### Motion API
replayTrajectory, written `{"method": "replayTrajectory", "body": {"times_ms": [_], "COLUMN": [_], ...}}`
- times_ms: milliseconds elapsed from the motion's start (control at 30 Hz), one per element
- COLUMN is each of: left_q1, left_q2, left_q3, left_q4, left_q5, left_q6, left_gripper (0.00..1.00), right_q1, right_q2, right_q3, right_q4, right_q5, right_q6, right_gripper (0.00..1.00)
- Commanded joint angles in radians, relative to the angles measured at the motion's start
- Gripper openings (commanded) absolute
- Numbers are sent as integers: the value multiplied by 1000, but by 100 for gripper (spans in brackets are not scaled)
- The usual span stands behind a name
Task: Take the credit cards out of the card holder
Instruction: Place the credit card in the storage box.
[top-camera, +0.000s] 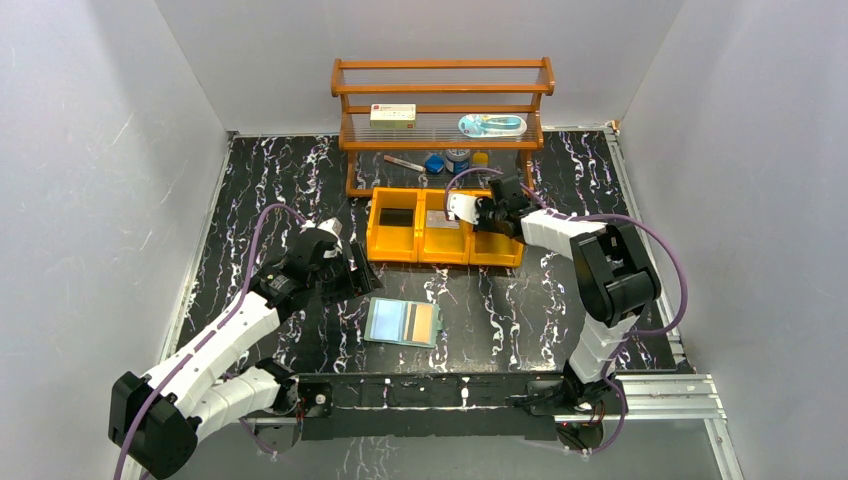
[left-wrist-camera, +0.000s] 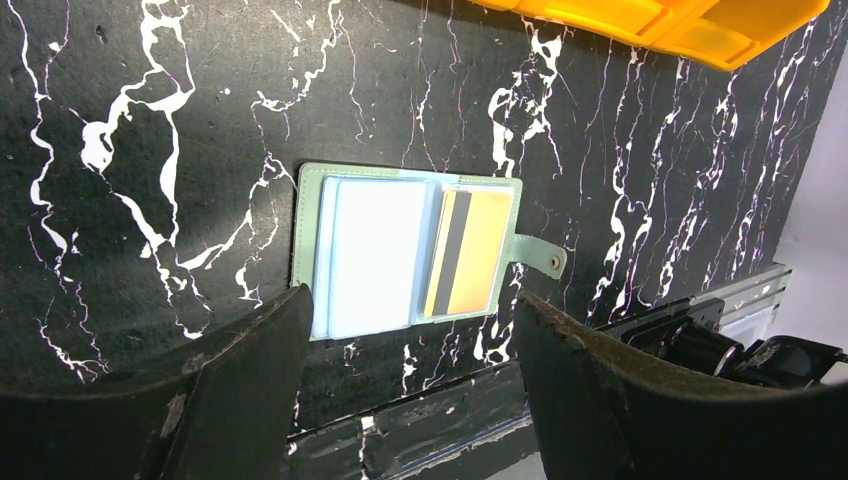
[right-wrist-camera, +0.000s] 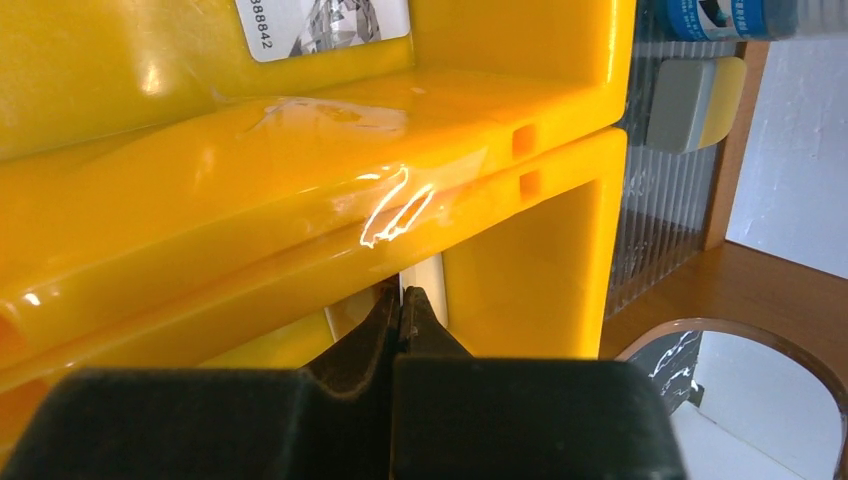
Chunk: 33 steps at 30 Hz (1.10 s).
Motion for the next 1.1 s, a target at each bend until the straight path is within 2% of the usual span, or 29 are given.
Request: {"method": "replayTrajectory", "body": {"times_ms": [0,233,400,533,900,1000,1067], "left_q1": [3,3,3,3,3,3,3], "left_q2": [-26,-29,-13,-18,-20,-12,-7], "left_q3": [28,18,19,19,11,12,9], "left_q4": [-24,-25,-17,-18,-19,-13,-7], "left_q5": [-10,-16,-4,-4,1,7,10], "left_q6": [13,9,11,11,3,6,5], "left_gripper": [72,72,72,72,72,72,73], "right_q1": [-4,-3,-5,-7,-15,-13,-14], "right_q2": [25,-30,-94,-97,-98,-139,-196], "right_q3": [35,26,-8,-13,-3,25,54], "right_q4": [33,-55,-28,-2,28,22,3], "right_q5": [-22,-35,-24,2,45,31,-16], "right_q6": [-13,21,46,65,120,214,364], "right_gripper": [6,18,25,36,39,41,42]}}
